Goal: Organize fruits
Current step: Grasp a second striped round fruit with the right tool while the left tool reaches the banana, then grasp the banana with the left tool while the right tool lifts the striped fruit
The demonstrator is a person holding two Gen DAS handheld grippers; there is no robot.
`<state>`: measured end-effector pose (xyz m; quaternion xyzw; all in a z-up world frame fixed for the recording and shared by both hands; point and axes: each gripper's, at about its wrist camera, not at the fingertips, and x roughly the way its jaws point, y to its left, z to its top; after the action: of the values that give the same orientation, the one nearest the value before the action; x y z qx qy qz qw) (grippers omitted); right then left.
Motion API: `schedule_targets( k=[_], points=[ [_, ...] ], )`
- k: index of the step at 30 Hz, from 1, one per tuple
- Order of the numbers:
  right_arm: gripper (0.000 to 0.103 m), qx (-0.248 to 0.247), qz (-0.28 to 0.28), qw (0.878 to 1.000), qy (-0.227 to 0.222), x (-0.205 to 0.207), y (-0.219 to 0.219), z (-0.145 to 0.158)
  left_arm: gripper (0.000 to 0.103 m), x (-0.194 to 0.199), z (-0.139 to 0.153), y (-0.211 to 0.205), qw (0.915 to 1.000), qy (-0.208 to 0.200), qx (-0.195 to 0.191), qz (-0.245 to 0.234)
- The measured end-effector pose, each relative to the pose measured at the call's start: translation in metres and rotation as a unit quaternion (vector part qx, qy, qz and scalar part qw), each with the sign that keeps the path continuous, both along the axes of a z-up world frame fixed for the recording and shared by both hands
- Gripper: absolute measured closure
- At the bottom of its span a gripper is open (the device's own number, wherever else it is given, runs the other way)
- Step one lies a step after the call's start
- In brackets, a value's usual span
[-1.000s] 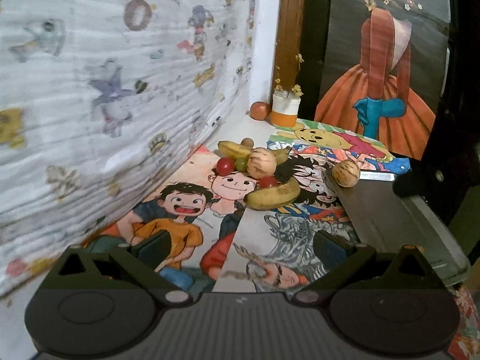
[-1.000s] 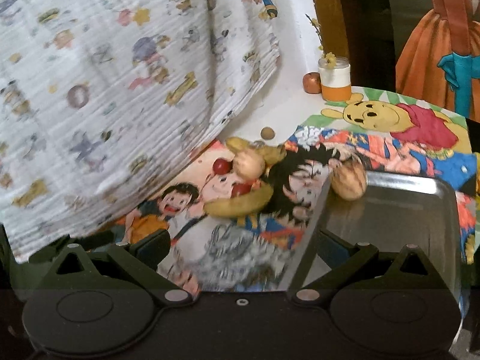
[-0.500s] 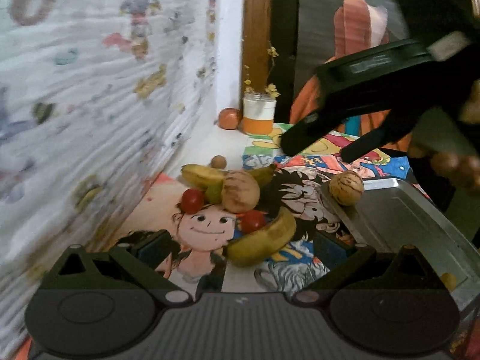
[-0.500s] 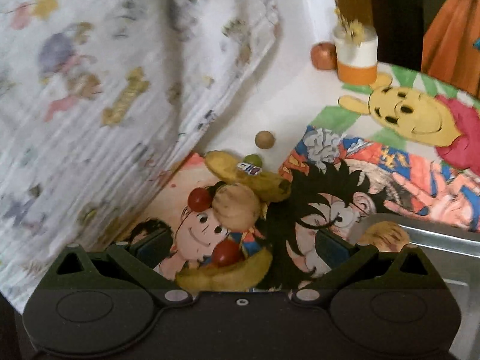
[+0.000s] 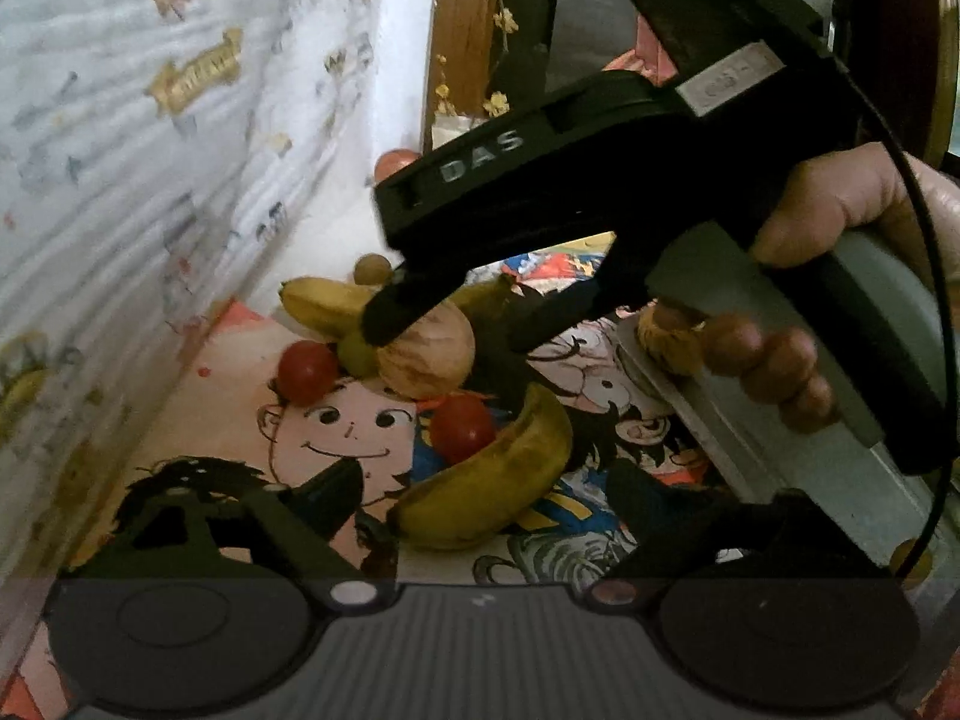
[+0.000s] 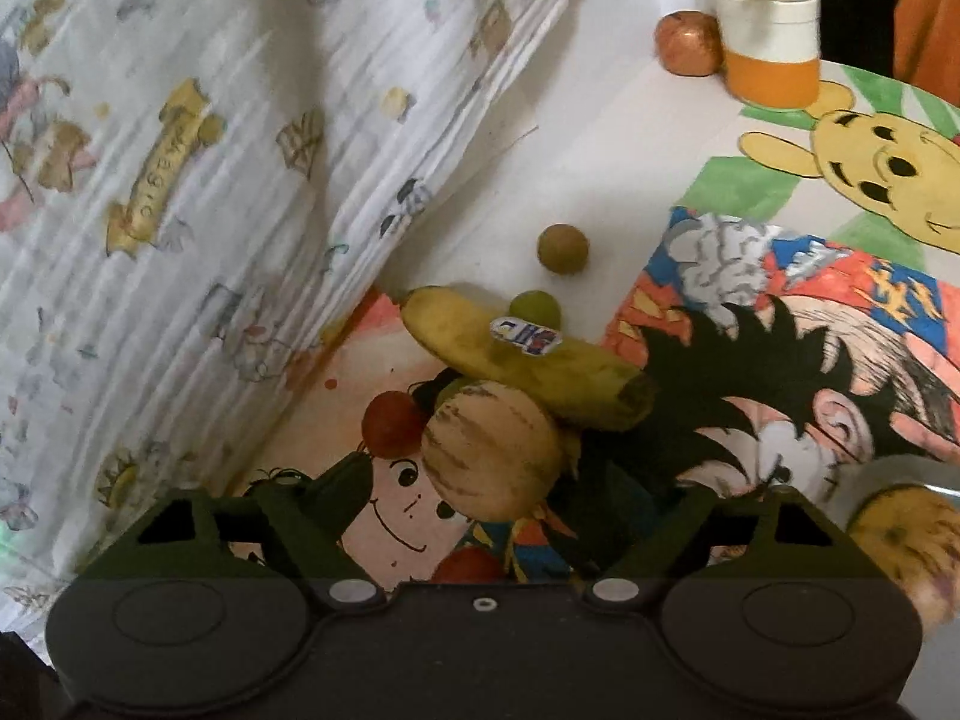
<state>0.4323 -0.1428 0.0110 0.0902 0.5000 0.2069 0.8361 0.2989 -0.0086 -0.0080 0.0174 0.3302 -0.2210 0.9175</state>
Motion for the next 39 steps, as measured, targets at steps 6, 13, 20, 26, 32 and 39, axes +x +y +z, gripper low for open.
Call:
schedule_targets(
  k=[6, 13, 20, 26, 32, 39],
  points=[
    [0.033, -0.019, 0.004, 1.0, -0.013, 0.004, 0.003, -0.009, 0.034, 0.001, -0.005, 0.0, 0.9998, 0.019, 0.002, 0.0],
    [0.048, 0.004, 0.017, 1.0, -0.016, 0.007, -0.009, -0.009, 0.043, -0.005, 0.002, -0.001, 0.9991, 0.038, 0.015, -0.014],
    [0.048, 0.017, 0.024, 0.999, -0.018, 0.008, -0.012, -0.01, 0.044, -0.008, 0.007, -0.013, 0.9976, 0.046, 0.034, -0.04],
    [0.048, 0.021, 0.02, 0.999, -0.021, 0.008, -0.009, -0.013, 0.053, 0.004, 0.004, -0.022, 0.9977, 0.055, 0.037, -0.016],
    [0.048, 0.033, 0.012, 0.999, -0.022, 0.006, -0.013, -0.014, 0.063, 0.004, 0.004, -0.029, 0.9971, 0.051, 0.053, 0.02],
    [0.048, 0.059, -0.009, 0.998, -0.005, 0.001, -0.024, -0.014, 0.071, -0.004, 0.004, -0.035, 0.9964, 0.046, 0.066, 0.029]
  ],
)
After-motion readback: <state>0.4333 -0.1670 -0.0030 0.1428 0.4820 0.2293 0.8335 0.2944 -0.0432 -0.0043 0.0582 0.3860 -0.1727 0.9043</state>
